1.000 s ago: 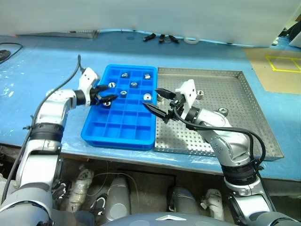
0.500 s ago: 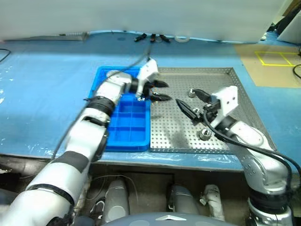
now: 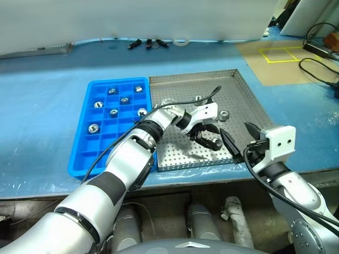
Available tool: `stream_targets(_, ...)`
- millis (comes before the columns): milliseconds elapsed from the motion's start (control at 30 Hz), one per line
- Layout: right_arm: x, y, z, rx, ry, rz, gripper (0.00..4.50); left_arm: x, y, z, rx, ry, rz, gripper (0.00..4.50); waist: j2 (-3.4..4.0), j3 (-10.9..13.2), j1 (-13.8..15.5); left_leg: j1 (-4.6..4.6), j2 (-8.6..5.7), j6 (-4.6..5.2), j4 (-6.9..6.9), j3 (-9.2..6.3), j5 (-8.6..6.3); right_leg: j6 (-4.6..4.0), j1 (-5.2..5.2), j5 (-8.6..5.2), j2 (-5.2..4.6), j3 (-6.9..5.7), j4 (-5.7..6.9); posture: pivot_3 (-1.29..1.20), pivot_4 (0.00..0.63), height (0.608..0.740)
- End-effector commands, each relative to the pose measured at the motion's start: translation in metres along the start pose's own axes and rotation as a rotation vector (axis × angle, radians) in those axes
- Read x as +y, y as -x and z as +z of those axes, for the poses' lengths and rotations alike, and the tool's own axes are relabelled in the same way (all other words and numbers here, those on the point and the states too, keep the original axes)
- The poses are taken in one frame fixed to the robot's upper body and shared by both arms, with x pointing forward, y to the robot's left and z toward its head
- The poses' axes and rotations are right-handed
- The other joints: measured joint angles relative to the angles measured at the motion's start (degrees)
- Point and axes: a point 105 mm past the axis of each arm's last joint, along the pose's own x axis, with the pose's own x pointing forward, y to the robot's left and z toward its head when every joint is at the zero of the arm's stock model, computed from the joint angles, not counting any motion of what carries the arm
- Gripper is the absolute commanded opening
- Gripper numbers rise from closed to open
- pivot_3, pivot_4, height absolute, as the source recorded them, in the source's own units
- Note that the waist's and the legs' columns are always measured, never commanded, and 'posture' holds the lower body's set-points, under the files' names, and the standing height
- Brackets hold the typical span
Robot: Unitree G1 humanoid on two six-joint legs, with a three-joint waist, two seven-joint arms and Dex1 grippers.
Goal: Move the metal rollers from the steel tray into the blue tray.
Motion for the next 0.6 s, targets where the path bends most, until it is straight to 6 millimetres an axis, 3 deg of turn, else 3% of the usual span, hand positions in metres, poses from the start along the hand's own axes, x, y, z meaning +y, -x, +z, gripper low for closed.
stream_targets(33, -0.003, 0.008, 0.011, -0.048, 0.034, -0.048, 3.91, 0.004, -0.008, -0.007, 0.049, -0.023, 0.062, 3.3, 0.0, 0.0, -0.94, -0.02, -0.02, 0.05, 0.05, 0.0, -0.03, 0.01, 0.03, 0.0, -0.02, 0.0, -0.01, -0.78, 0.15, 0.74)
stream_targets(500, -0.003, 0.013, 0.004, -0.027, 0.035, -0.082, 3.91, 0.005, -0.027, -0.024, 0.111, 0.047, 0.161, 3.3, -0.01, 0.01, -8.07, -0.21, -0.76, 1.01, 0.85, -0.03, -0.68, 0.42, 0.62, -0.19, -0.87, -0.51, -0.39, -0.82, 0.15, 0.74)
stream_targets(600, -0.003, 0.013, 0.003, -0.027, 0.034, -0.086, 3.91, 0.006, -0.024, -0.033, 0.144, 0.049, 0.185, 2.77, 0.0, 0.0, -9.59, -0.23, -0.8, 1.17, 0.87, -0.12, -0.78, 0.61, 0.95, -0.08, -0.88, -0.6, -0.88, -0.82, 0.15, 0.74)
